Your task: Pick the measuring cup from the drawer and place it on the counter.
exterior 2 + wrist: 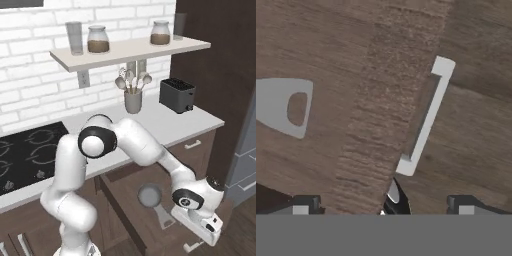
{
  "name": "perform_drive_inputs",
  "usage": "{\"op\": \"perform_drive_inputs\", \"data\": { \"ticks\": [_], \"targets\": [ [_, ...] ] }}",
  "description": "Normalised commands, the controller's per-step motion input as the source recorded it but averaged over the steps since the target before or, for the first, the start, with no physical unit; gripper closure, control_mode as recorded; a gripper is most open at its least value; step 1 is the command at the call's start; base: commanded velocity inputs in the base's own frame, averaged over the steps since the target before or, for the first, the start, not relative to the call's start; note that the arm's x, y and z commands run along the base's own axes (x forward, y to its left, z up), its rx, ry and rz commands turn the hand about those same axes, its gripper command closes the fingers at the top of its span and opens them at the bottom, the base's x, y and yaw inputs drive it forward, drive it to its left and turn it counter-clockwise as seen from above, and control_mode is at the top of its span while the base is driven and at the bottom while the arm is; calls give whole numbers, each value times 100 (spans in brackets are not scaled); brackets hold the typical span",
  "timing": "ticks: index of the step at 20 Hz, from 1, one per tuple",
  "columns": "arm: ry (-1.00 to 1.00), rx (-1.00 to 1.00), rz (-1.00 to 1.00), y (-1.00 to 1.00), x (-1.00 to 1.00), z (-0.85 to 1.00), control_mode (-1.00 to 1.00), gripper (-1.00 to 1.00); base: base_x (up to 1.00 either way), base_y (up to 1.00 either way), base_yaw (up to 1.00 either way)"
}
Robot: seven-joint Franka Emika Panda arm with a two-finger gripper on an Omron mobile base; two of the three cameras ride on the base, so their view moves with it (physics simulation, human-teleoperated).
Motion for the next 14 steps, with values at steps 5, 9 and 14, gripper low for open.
{"op": "perform_drive_inputs", "data": {
  "ticks": [5, 9, 14],
  "targets": [
    [-12, 1, 9, 0, -14, 100, -100, -100, 0, 0, 0],
    [-2, -8, 20, 73, 0, 89, -100, -100, 0, 0, 0],
    [0, -21, 45, 99, 21, 32, -100, -100, 0, 0, 0]
  ]
}}
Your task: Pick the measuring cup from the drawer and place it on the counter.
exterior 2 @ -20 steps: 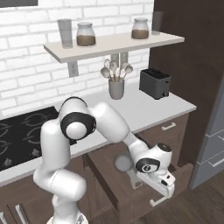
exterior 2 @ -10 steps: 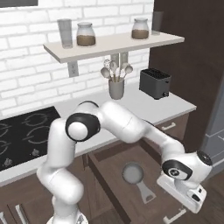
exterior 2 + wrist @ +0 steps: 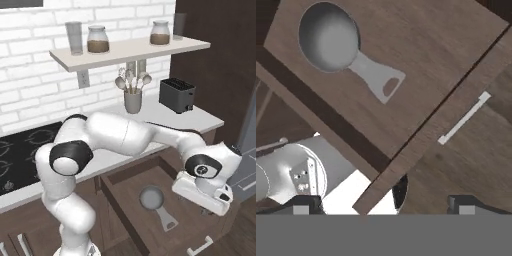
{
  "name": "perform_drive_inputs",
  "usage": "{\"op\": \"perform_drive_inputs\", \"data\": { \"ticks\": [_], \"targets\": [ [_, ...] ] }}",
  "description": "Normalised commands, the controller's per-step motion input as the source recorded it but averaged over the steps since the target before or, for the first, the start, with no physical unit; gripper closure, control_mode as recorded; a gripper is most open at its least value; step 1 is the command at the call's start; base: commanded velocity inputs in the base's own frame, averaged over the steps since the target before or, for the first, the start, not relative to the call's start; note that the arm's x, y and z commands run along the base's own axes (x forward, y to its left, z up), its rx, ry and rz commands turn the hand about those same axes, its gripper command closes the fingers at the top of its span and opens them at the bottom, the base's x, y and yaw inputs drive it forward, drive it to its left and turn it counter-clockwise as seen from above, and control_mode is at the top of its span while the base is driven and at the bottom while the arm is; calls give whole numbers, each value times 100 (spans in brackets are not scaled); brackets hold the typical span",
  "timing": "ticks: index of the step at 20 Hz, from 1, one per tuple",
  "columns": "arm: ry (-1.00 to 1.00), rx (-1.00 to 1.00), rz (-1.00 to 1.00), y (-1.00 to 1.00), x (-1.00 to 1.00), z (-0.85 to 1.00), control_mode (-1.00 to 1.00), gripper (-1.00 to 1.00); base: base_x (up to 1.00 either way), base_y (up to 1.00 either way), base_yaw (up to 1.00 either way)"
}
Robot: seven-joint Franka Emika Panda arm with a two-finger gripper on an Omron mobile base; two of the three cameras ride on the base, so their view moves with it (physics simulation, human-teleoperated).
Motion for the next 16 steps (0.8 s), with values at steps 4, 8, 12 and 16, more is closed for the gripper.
{"op": "perform_drive_inputs", "data": {
  "ticks": [4, 8, 12, 16],
  "targets": [
    [4, -12, 62, 60, 28, 10, -100, -100, 0, 0, 0],
    [10, 0, 70, 8, 3, 0, -100, -100, 0, 0, 0],
    [1, 10, 46, 27, 13, 0, -100, -100, 0, 0, 0],
    [-3, 27, 10, 39, 22, -9, -100, -100, 0, 0, 0]
  ]
}}
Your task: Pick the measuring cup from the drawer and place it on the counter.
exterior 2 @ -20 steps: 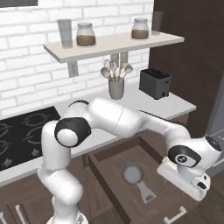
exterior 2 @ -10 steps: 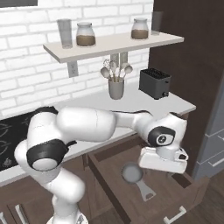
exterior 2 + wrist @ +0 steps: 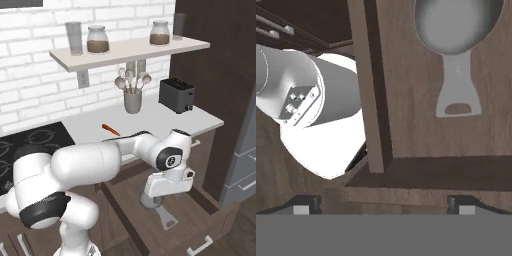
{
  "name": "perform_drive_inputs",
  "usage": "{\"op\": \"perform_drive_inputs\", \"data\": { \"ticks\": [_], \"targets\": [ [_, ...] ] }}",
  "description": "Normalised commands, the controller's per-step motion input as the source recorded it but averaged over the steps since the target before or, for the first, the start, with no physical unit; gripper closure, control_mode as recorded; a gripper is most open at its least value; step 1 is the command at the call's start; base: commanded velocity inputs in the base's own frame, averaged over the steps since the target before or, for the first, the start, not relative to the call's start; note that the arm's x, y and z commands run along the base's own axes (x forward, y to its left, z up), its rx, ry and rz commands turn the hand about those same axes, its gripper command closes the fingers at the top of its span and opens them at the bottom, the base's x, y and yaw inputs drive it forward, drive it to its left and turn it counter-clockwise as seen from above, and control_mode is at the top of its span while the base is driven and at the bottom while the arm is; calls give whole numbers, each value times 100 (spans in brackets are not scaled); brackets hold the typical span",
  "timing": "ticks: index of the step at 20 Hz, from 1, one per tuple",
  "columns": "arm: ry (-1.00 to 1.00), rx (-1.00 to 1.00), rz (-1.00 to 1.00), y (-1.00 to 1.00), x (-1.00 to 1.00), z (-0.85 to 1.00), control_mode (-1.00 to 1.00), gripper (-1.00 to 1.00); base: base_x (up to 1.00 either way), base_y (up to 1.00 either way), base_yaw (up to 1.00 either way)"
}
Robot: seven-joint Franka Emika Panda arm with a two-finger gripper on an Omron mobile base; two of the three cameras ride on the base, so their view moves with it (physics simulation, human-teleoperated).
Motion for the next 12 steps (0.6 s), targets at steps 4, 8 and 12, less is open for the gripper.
{"op": "perform_drive_inputs", "data": {
  "ticks": [4, 8, 12],
  "targets": [
    [-16, 34, 0, 34, 20, -27, -100, -100, 0, 0, 0],
    [-17, 16, 0, 18, 56, -11, -100, -100, 0, 0, 0],
    [-1, 0, 0, -2, 56, -11, -100, -100, 0, 0, 0]
  ]
}}
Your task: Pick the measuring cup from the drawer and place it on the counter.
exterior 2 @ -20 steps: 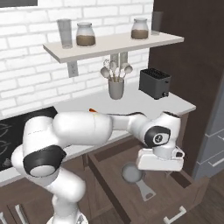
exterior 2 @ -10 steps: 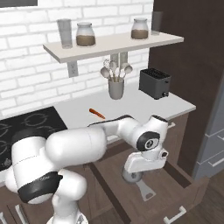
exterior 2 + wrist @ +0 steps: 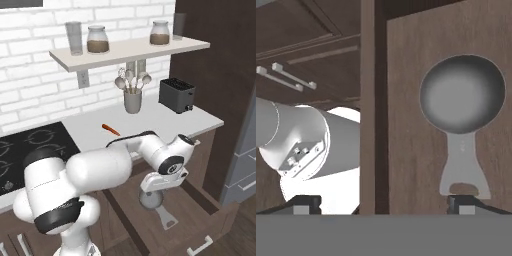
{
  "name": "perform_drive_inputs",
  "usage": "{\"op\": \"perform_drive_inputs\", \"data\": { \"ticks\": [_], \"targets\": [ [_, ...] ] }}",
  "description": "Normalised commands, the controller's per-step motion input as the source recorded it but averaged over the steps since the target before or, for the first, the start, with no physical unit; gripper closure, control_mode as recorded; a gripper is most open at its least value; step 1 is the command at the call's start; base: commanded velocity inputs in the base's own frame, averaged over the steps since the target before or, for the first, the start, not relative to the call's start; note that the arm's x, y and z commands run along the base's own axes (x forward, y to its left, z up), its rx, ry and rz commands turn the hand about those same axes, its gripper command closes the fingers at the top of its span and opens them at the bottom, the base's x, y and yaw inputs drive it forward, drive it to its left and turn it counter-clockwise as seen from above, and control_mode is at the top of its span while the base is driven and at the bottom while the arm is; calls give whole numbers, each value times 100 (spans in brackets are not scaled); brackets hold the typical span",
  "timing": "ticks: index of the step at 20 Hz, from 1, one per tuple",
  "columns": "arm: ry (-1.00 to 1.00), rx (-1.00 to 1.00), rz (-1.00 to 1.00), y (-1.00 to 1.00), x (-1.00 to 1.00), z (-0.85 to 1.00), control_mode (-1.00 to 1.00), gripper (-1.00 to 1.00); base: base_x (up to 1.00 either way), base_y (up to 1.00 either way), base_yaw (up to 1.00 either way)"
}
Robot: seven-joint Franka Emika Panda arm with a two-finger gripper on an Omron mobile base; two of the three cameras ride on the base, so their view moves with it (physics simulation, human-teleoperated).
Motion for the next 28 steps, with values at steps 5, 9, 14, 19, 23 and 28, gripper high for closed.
{"op": "perform_drive_inputs", "data": {
  "ticks": [5, 9, 14, 19, 23, 28],
  "targets": [
    [0, -1, 0, -4, 38, -46, -100, -100, 0, 0, 0],
    [0, 0, 0, -1, 22, -68, -100, -100, 0, 0, 0],
    [0, 0, 0, -21, 4, -53, -100, -100, 0, 0, 0],
    [0, 0, 2, -9, 7, -41, -100, -100, 0, 0, 0],
    [0, 0, 4, -21, 32, -36, -100, -100, 0, 0, 0],
    [-1, 3, 6, -37, 26, -28, -100, -100, 0, 0, 0]
  ]
}}
